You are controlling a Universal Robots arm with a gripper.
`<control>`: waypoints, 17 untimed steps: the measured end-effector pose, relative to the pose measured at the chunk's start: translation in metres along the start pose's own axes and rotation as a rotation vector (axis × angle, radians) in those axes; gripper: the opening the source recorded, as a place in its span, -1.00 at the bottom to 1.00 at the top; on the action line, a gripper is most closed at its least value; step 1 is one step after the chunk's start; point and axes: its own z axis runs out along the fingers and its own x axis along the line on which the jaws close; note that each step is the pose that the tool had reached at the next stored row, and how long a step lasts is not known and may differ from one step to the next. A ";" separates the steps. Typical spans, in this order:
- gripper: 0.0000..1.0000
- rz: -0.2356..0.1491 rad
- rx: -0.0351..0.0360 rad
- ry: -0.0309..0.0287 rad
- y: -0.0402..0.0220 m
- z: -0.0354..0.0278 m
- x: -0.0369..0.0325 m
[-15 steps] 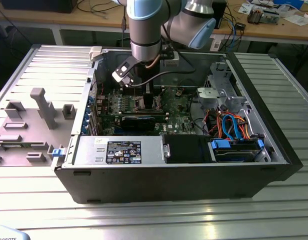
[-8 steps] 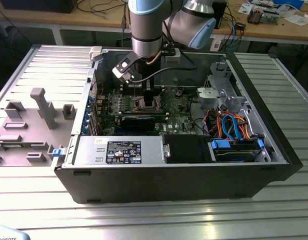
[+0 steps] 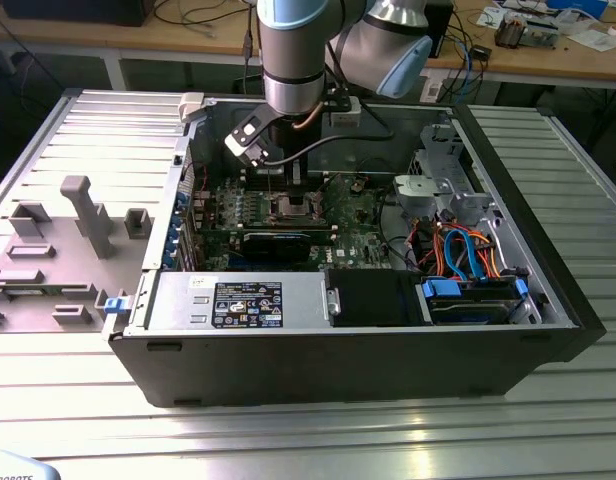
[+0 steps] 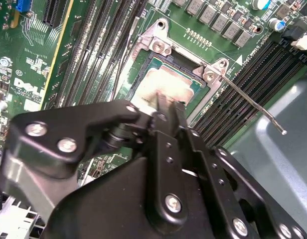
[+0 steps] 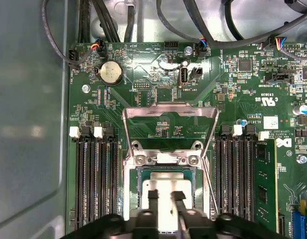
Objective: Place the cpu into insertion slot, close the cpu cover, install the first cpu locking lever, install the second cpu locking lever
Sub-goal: 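Place the cpu into insertion slot, then close the cpu cover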
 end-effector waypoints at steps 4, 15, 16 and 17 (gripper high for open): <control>-0.79 0.000 0.0000 -0.0002 0.0000 0.0000 0.0000; -0.79 0.000 0.0000 -0.0010 0.0000 0.0000 0.0000; -0.79 0.000 0.0000 -0.0010 0.0000 0.0000 0.0000; -0.79 0.000 0.0000 -0.0010 0.0000 0.0000 0.0000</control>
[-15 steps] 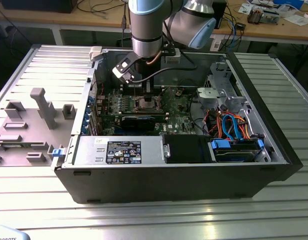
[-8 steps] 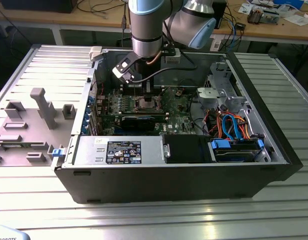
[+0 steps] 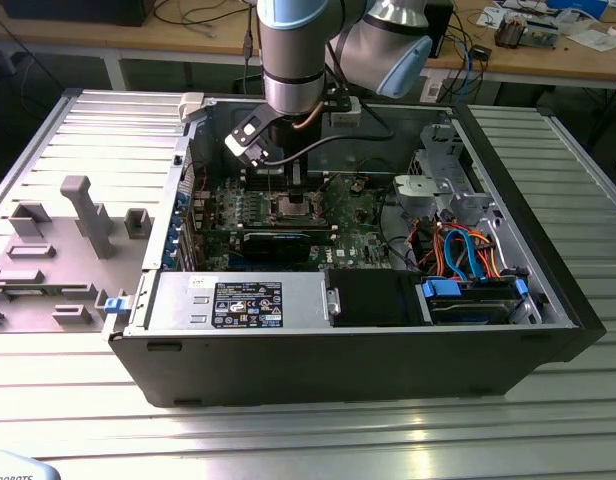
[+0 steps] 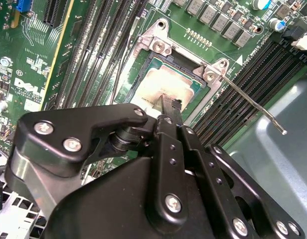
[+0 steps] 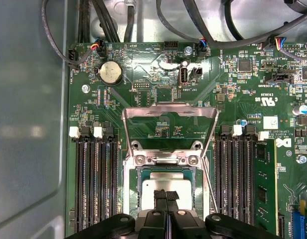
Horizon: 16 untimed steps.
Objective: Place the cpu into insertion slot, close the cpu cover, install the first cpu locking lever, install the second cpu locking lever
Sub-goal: 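Close the cpu cover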
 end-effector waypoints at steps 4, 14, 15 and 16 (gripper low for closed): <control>-0.79 0.000 0.0017 0.0000 0.0015 0.0001 0.0001; -0.79 0.000 0.0169 -0.0033 0.0086 0.0001 0.0001; -0.79 0.000 0.0169 -0.0033 0.0087 -0.0009 0.0001; -0.79 0.000 0.0169 -0.0044 0.0088 -0.0027 0.0001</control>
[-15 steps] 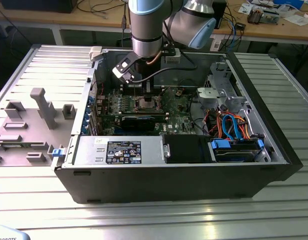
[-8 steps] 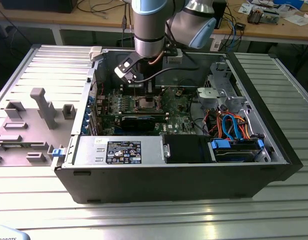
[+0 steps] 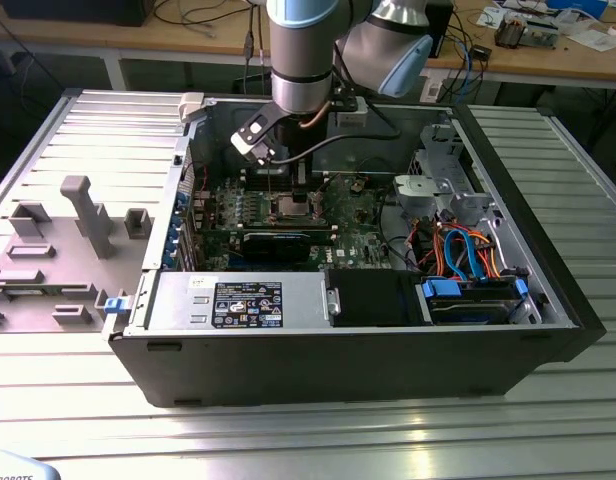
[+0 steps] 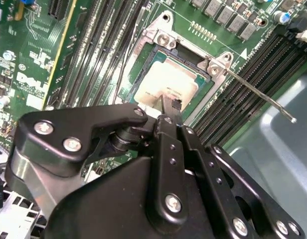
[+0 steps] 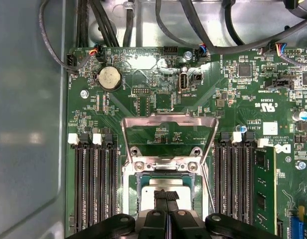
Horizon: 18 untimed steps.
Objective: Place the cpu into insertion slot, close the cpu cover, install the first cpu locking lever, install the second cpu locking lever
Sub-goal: 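Close the cpu cover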
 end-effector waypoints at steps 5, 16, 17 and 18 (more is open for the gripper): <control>-0.79 0.000 0.0000 -0.0034 0.0003 -0.0094 0.0001; -0.79 0.000 -0.0001 -0.0047 0.0008 -0.0181 0.0001; -0.79 0.000 0.0000 -0.0054 0.0008 -0.0186 0.0001; -0.79 0.000 0.0000 -0.0056 0.0008 -0.0190 0.0001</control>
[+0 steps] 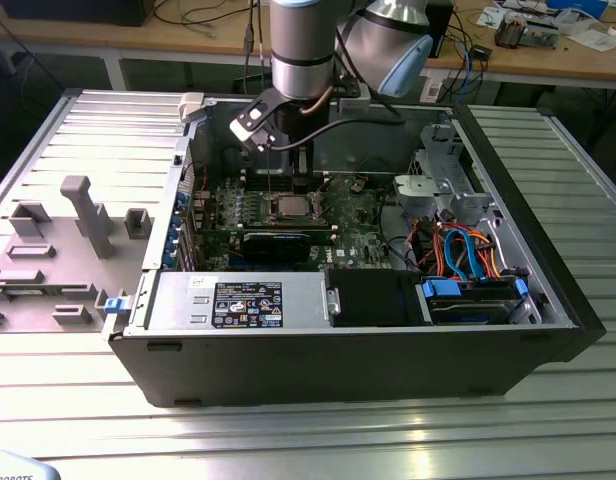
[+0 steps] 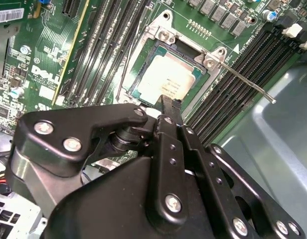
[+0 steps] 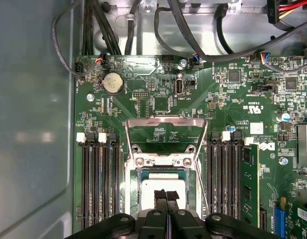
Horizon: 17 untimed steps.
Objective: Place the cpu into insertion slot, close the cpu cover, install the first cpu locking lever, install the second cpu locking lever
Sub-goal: 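Close the cpu cover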
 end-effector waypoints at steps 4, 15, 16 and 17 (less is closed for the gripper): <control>-0.79 0.000 -0.0001 -0.0003 0.0001 -0.0038 0.0000; -0.79 0.000 -0.0001 -0.0008 0.0008 -0.0184 0.0000; -0.79 0.000 -0.0001 -0.0008 0.0008 -0.0194 0.0000; -0.79 0.000 -0.0001 -0.0008 0.0009 -0.0203 0.0000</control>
